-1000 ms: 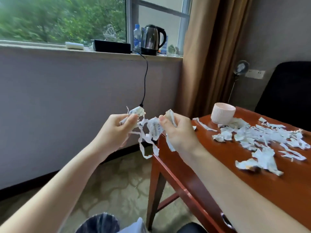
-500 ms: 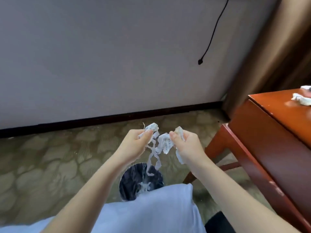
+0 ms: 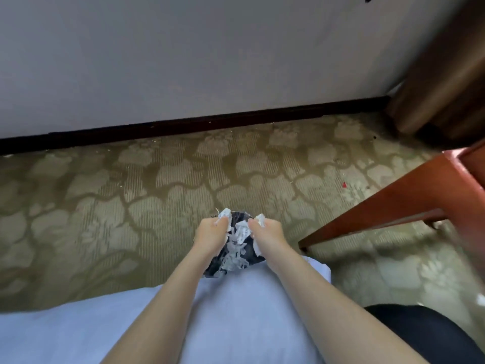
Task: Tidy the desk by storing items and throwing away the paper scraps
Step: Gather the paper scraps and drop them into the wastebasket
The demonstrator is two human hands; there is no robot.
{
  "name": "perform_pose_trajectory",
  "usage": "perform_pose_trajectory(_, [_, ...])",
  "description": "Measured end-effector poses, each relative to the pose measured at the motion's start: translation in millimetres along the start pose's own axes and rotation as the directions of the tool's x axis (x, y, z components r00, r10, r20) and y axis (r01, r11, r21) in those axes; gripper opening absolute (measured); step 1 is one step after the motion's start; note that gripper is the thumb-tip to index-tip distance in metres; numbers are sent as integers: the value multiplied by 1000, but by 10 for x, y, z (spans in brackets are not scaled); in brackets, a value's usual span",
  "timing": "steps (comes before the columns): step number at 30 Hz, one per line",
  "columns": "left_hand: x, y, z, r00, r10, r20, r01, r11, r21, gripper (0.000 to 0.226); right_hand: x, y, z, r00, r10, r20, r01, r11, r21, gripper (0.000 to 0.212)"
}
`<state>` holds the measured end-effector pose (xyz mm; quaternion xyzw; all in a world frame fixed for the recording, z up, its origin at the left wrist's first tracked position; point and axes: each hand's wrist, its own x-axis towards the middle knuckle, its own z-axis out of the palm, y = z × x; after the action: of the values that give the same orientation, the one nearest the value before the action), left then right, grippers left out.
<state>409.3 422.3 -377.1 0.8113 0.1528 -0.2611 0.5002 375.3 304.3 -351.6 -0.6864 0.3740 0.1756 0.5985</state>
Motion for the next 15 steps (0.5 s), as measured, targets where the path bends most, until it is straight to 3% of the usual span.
perform_pose_trajectory(6, [410, -307, 69, 954, -292, 62, 296, 952, -79, 35, 412, 289, 159, 983, 185, -22, -184, 982, 36, 30])
perform_pose_trajectory(9, [526, -462, 98, 907, -404, 117, 412, 910, -54, 35, 516, 346, 183, 960, 281, 23, -281, 958, 49, 19])
perform_pose_trajectory(15, [589, -578, 136, 893, -446, 59, 449, 892, -58, 28, 573, 377, 182, 896, 381, 226, -414, 902, 121, 13])
